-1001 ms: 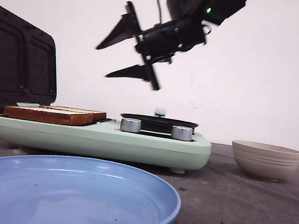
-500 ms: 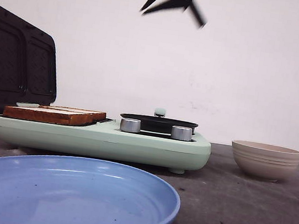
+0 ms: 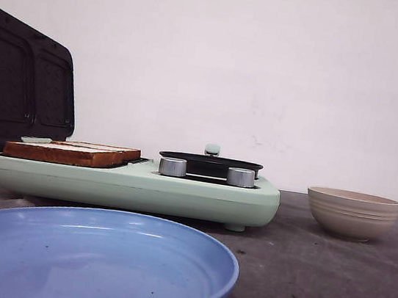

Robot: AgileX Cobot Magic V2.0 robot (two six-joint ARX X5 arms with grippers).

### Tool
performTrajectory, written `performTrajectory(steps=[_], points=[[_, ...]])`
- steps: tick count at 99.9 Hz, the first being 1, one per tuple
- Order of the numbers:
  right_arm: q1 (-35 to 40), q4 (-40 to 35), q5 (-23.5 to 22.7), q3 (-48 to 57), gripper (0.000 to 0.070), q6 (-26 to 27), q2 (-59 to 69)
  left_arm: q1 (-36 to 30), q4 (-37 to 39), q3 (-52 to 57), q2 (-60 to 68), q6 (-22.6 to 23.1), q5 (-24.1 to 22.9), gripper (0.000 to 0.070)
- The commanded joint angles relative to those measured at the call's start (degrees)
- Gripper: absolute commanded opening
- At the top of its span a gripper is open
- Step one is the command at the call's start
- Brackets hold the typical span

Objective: Make breakfast with bread and shrimp

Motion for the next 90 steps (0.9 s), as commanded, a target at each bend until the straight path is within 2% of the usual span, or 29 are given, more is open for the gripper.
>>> performTrajectory(steps=[1, 19, 34, 53, 65, 76, 90], points=[[0.28, -1.16, 0.35, 1.60, 0.0004, -3.13, -0.07, -0.28, 0.46, 0.66, 0.11, 0.11, -0.44, 0.0011], [0.22, -2.27, 4.31, 0.11, 0.0004, -4.76, -4.74, -0.31, 0.46, 0.66, 0.11, 0.57, -2.23, 0.0010], [0.20, 5.77, 6.05, -9.03, 0.0003, -4.76, -11.69, -0.31, 0.46, 0.66, 0.11, 1.11, -2.97, 0.0010], [0.17, 27.17, 7.02, -39.67, 0.0004, -4.74, -28.96, -0.31, 0.46, 0.66, 0.11, 1.60, -2.97, 0.0010], [-0.90, 38.14, 10.36, -60.43, 0.0003, -3.87, -41.24, -0.28, 0.46, 0.66, 0.11, 1.60, -3.02, 0.0011], [-2.49, 43.80, 11.41, -74.62, 0.0003, -0.17, -51.39, -0.28, 0.46, 0.66, 0.11, 1.57, -4.55, 0.0010], [-3.76, 45.09, 11.58, -85.09, 0.0004, 0.87, -62.25, -0.28, 0.52, 0.66, 0.13, -0.35, -9.05, 0.0010]])
